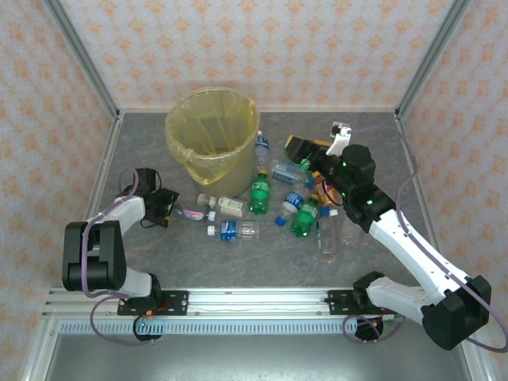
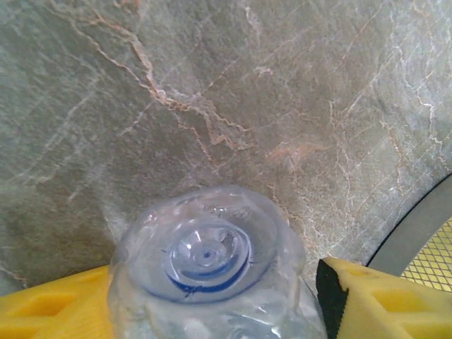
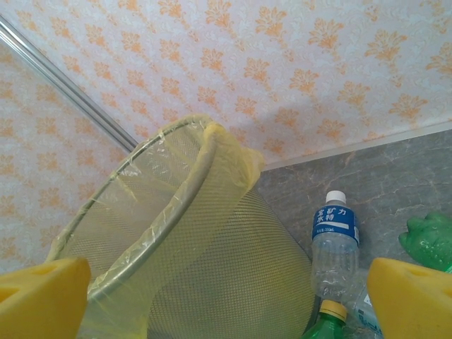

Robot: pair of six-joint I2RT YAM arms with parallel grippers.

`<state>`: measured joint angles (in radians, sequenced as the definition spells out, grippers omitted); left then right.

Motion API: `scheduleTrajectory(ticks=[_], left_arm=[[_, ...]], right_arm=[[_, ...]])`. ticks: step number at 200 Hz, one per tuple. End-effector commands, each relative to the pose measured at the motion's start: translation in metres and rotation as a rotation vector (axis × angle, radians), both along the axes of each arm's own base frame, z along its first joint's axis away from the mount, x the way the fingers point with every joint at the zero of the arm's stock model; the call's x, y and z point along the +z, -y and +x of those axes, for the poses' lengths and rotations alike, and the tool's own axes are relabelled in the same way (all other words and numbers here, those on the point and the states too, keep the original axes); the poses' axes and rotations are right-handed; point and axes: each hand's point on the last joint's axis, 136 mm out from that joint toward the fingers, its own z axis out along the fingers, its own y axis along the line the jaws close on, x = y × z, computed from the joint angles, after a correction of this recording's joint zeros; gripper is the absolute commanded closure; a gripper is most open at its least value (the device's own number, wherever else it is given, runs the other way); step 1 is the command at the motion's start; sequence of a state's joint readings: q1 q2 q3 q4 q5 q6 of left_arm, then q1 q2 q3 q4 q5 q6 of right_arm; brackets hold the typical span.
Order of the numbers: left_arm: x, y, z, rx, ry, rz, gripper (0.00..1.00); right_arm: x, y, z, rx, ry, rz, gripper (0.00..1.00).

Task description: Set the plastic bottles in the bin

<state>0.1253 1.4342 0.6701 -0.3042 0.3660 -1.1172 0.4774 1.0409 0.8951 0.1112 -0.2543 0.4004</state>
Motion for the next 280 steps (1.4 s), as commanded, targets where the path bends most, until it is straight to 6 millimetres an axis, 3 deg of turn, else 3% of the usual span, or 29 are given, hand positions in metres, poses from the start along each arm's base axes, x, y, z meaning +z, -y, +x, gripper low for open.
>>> scheduleTrajectory(ticks=[1, 41, 71, 131, 184, 280], left_arm=[[-0.003, -0.003, -0.001, -0.009, -0.014, 0.017, 0.35], [-0.004, -0.007, 0.000, 0.005, -0.016, 0.015, 0.43], [0.008, -0.014, 0.004, 0.011, 0.013, 0.035, 0.51], [0.037, -0.038, 0.007, 0.053, 0.069, 0.075, 0.50], [0.071, -0.062, 0.008, 0.108, 0.129, 0.140, 0.48], [0.163, -0.099, 0.018, 0.156, 0.261, 0.346, 0.47]], right_arm=[[0.001, 0.004, -0.005, -0.014, 0.006, 0.002, 0.00], [-0.002, 0.007, -0.006, -0.025, -0.001, 0.004, 0.00], [-0.003, 0.004, -0.005, -0.016, -0.001, 0.006, 0.00], [0.002, -0.005, 0.002, 0.011, 0.000, 0.013, 0.00], [0.002, -0.009, 0.006, 0.020, -0.001, 0.008, 0.00], [0.009, -0.015, 0.009, 0.045, 0.005, -0.006, 0.00]])
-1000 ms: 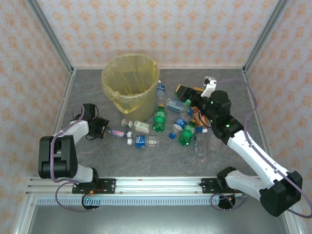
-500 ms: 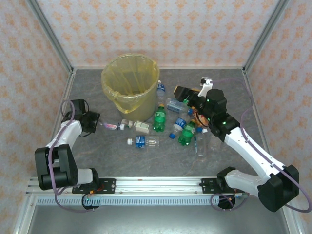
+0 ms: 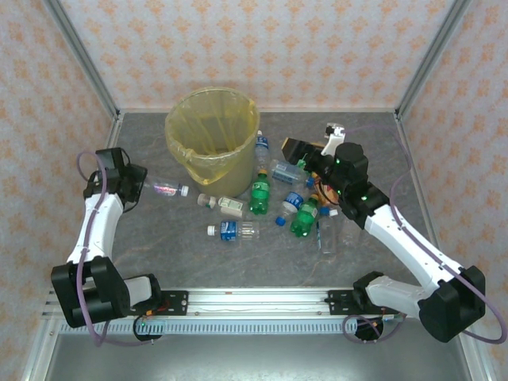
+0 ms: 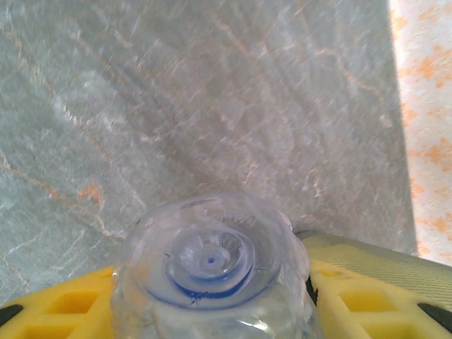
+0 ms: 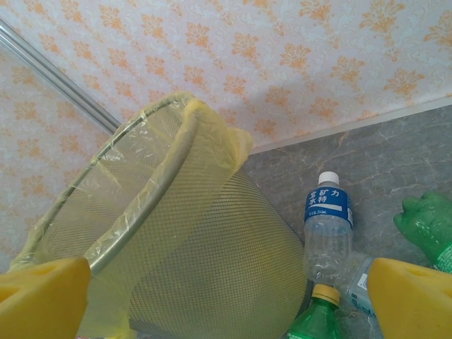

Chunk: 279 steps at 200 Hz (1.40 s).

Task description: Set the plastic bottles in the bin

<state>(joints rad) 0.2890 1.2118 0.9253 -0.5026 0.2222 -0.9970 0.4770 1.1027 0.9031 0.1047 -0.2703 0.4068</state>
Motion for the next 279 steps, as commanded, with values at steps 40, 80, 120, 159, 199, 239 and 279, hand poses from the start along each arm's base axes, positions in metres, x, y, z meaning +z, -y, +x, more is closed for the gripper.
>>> scheduleTrajectory(ticks=[40, 80, 120, 159, 199, 239, 279], left_arm=[[0.062, -0.028, -0.001, 0.058, 0.045, 0.178, 0.47], [0.097, -0.021, 0.011, 0.030, 0.118, 0.255, 0.45], [0.139, -0.020, 0.010, 0.035, 0.147, 0.382, 0.45], [0.188, -0.017, 0.011, 0.019, 0.226, 0.487, 0.46], [0.248, -0.016, 0.007, 0.022, 0.342, 0.570, 0.47], [0.309, -0.006, 0.010, -0.009, 0.446, 0.650, 0.46], [0.346, 0.047, 0.043, -0.198, 0.624, 0.671, 0.46]], right_arm=[[0.040, -0.004, -0.003, 0.028, 0.081, -0.007, 0.00], [0.036, 0.000, -0.009, 0.020, 0.083, 0.003, 0.00], [0.042, 0.003, -0.015, 0.019, 0.091, 0.029, 0.00], [0.048, 0.007, -0.019, 0.010, 0.107, 0.032, 0.00], [0.051, 0.006, -0.020, 0.019, 0.108, 0.034, 0.00], [0.056, 0.006, -0.018, 0.013, 0.119, 0.025, 0.00], [0.061, 0.004, -0.018, 0.019, 0.122, 0.030, 0.00]])
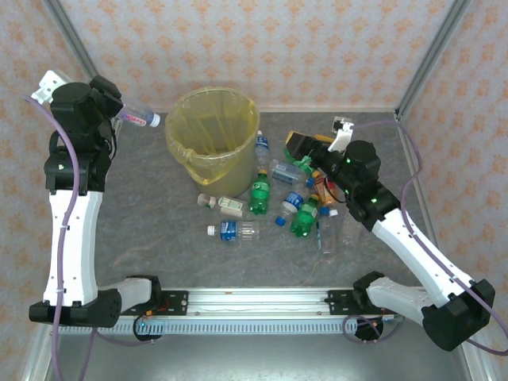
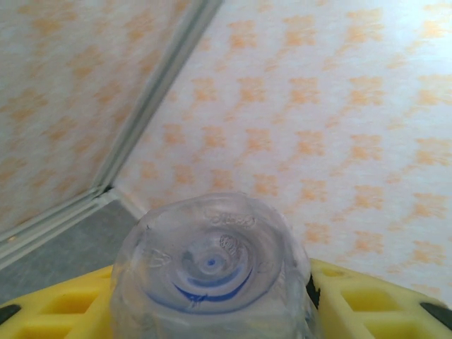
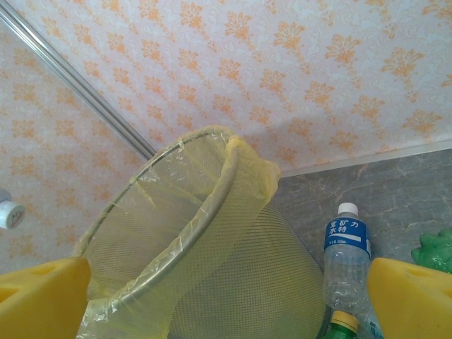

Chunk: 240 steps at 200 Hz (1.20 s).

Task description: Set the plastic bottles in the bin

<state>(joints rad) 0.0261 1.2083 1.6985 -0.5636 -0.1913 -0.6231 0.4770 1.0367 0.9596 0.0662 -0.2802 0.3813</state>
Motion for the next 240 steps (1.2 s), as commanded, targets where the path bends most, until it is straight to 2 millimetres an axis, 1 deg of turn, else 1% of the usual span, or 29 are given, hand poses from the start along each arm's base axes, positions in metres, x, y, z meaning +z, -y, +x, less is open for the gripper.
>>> scheduleTrajectory(ticks=[1, 10, 23, 38, 59, 77, 98, 112, 151, 216, 240], left_arm=[[0.015, 0.032, 0.026, -0.130, 0.043, 0.080, 0.46], [0.016, 0.048, 0.033, -0.166, 0.058, 0.099, 0.46], [0.012, 0.070, 0.043, -0.209, 0.057, 0.120, 0.46], [0.003, 0.093, 0.056, -0.250, 0.022, 0.160, 0.46], [-0.019, 0.124, 0.075, -0.310, -0.054, 0.224, 0.46], [-0.040, 0.154, 0.090, -0.377, -0.129, 0.291, 0.46], [-0.060, 0.189, 0.100, -0.417, -0.210, 0.406, 0.46], [-0.072, 0.203, 0.106, -0.422, -0.251, 0.468, 0.46], [-0.103, 0.223, 0.122, -0.482, -0.322, 0.472, 0.45], [-0.138, 0.229, 0.135, -0.502, -0.408, 0.511, 0.44], [-0.146, 0.233, 0.135, -0.524, -0.430, 0.501, 0.42]], right_arm=[[0.019, -0.001, -0.003, 0.006, 0.035, 0.012, 0.00], [0.019, 0.000, -0.003, 0.004, 0.039, 0.006, 0.00], [0.019, 0.001, -0.004, 0.000, 0.041, -0.003, 0.00], [0.016, 0.002, -0.004, -0.005, 0.039, -0.013, 0.00], [0.014, 0.005, -0.005, -0.018, 0.040, -0.007, 0.00], [0.014, 0.005, -0.006, -0.014, 0.042, 0.004, 0.00], [0.015, 0.005, -0.007, -0.013, 0.038, -0.006, 0.00], [0.016, 0.006, -0.007, -0.017, 0.038, -0.013, 0.00], [0.016, 0.008, -0.010, -0.020, 0.041, -0.010, 0.00], [0.012, 0.013, -0.013, -0.036, 0.039, 0.002, 0.00], [0.010, 0.012, -0.012, -0.038, 0.033, -0.001, 0.00]])
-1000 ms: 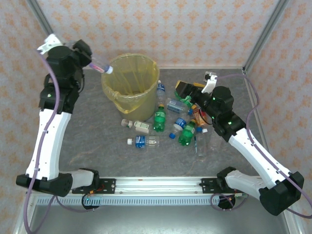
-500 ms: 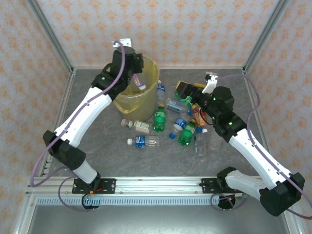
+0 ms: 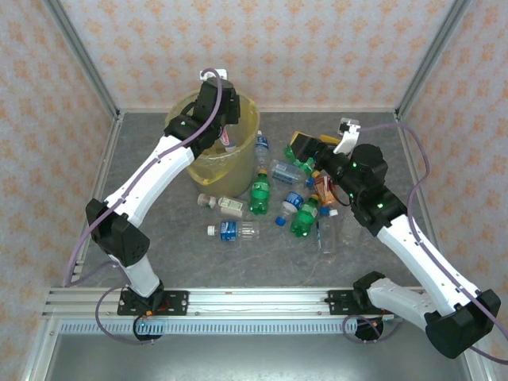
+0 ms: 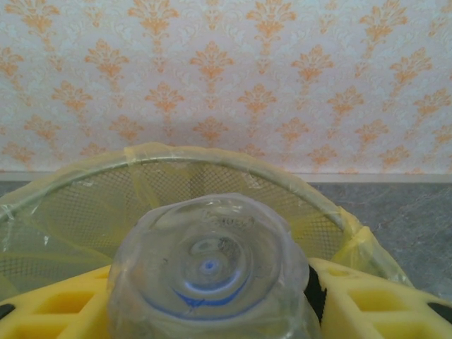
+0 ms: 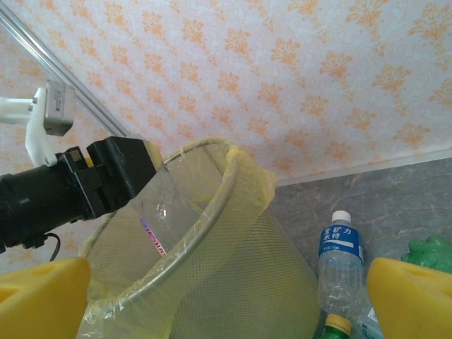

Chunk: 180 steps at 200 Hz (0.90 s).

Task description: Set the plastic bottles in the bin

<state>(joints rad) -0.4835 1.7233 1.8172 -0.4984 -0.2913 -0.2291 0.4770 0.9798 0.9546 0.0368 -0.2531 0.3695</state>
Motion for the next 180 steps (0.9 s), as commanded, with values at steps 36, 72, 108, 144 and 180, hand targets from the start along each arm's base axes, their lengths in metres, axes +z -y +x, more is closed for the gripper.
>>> scheduleTrajectory(ticks=[36, 72, 108, 144, 180], left_arm=[[-0.006, -0.001, -0.001, -0.007, -0.047, 0.023, 0.33], [0.009, -0.003, -0.009, -0.002, -0.025, -0.029, 0.14], [0.039, -0.010, -0.028, 0.004, 0.020, -0.120, 0.01], [0.050, -0.022, -0.053, 0.025, 0.052, -0.186, 0.01], [0.060, -0.038, -0.071, 0.056, 0.093, -0.220, 0.01]], right_arm=[[-0.003, -0.004, 0.002, 0.005, -0.009, 0.006, 0.00], [0.000, -0.007, 0.004, 0.015, -0.010, 0.010, 0.00], [-0.002, -0.009, 0.007, 0.019, -0.018, 0.012, 0.00], [-0.006, -0.010, 0.012, 0.009, -0.034, 0.005, 0.00], [-0.002, -0.012, 0.014, 0.014, -0.039, 0.014, 0.00]])
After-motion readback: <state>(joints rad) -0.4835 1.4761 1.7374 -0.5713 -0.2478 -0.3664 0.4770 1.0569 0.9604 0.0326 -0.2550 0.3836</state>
